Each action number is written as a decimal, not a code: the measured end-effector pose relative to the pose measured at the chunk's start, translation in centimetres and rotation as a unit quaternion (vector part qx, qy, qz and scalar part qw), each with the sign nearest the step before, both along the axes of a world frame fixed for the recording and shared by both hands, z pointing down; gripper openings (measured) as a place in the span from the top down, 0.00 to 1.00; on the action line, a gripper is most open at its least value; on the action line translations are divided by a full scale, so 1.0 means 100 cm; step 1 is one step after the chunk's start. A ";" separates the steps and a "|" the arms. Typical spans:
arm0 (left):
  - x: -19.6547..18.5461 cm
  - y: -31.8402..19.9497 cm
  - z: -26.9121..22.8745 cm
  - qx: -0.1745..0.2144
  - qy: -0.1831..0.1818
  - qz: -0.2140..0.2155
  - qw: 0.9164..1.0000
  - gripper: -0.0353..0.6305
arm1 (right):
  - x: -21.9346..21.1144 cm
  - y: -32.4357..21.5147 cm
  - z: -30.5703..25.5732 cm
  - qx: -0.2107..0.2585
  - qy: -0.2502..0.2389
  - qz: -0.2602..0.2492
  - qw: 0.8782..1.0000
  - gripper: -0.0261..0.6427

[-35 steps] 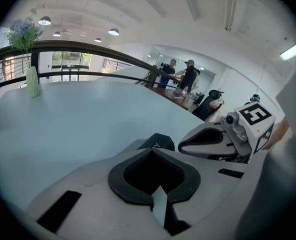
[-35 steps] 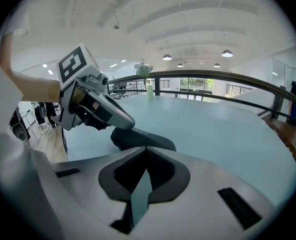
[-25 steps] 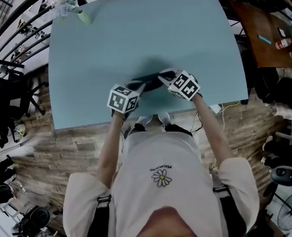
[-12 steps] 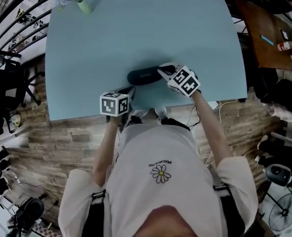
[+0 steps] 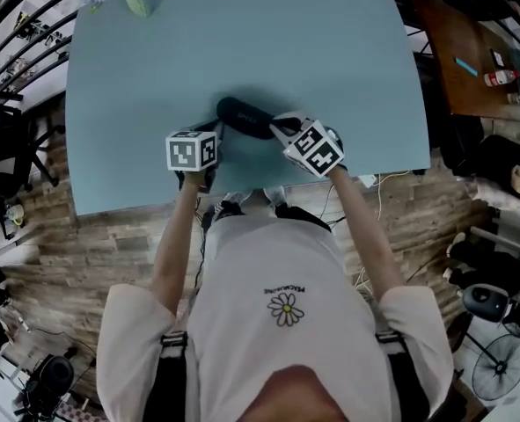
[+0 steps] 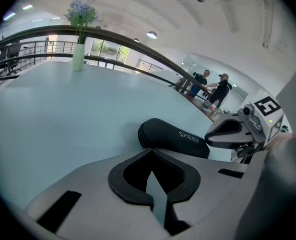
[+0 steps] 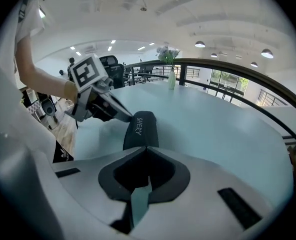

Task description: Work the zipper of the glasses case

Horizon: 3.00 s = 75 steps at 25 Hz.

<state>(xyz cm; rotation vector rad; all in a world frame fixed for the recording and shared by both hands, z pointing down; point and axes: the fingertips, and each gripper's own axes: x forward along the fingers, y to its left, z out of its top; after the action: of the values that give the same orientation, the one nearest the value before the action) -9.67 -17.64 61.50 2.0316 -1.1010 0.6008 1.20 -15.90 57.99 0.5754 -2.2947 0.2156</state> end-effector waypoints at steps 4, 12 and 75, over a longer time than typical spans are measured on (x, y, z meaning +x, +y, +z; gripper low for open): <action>0.017 -0.048 -0.007 0.026 -0.016 0.040 0.999 0.92 | -0.006 0.009 0.000 0.001 0.006 0.019 1.000 0.95; 0.080 -0.094 -0.006 0.056 -0.045 0.131 0.989 0.92 | -0.009 0.011 0.000 0.014 0.006 0.080 0.997 0.95; 0.183 0.000 -0.030 0.089 -0.149 0.418 0.892 0.92 | 0.146 0.041 0.051 -0.017 0.218 -0.015 0.976 0.95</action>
<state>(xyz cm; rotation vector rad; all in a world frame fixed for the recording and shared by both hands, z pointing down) 8.59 -17.64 58.50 2.6151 -0.3786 1.3103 15.80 -11.78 63.07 0.5114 -1.8689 0.1006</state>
